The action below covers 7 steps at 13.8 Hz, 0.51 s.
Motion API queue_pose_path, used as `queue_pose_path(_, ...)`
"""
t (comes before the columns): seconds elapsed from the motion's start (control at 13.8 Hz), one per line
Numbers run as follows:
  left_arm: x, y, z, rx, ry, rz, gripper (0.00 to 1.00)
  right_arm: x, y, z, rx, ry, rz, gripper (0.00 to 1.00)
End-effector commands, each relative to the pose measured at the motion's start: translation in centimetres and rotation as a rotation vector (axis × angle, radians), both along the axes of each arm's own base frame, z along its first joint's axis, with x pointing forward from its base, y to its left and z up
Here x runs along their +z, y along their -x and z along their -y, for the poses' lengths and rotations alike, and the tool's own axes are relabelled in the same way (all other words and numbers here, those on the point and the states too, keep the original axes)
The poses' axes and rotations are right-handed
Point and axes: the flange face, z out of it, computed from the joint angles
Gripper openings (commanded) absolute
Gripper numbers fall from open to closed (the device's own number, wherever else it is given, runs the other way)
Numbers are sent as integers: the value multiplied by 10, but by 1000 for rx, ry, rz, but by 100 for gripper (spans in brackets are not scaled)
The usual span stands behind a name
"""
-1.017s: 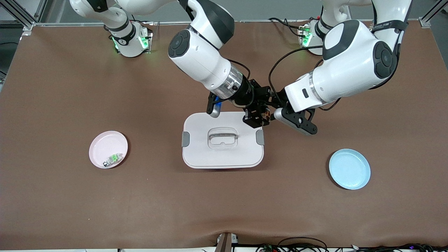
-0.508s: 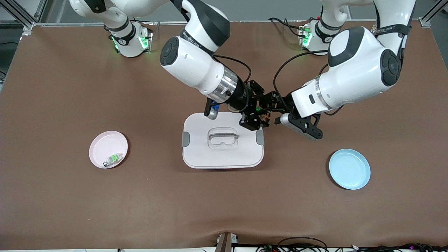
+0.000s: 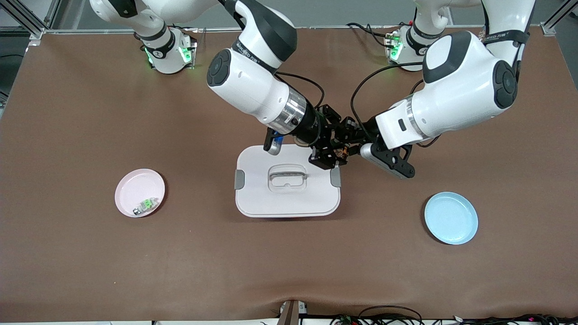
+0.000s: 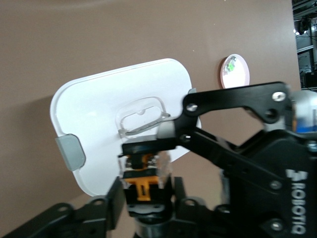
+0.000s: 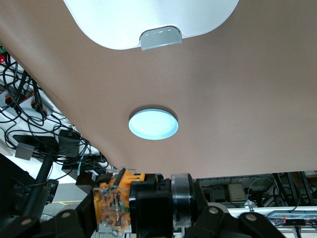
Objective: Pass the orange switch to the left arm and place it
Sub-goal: 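Grasp the orange switch with the left gripper beside the right gripper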
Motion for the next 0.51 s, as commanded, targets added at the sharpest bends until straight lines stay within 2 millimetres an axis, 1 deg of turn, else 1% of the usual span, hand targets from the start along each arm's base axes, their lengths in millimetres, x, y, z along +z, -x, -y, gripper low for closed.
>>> queue_pose_path(0.0, -4, -2, -9, -7, -7, 8, 0, 14, -4, 3, -9, -29, 2, 0)
queue_pose_path(0.22, -2, -4, -14, 0, -9, 12, 0, 13, -5, 4, -12, -27, -1, 0)
queue_pose_path(0.29, -2, -7, -20, 9, -10, 12, 0, 13, -5, 4, -15, -29, 0, 0)
queue_pose_path(0.36, -2, -10, -26, 18, -11, 14, 0, 13, -5, 4, -16, -31, 2, 5)
queue_pose_path(0.44, -2, -11, -28, 20, -11, 15, 0, 14, -5, 3, -16, -32, 3, 44)
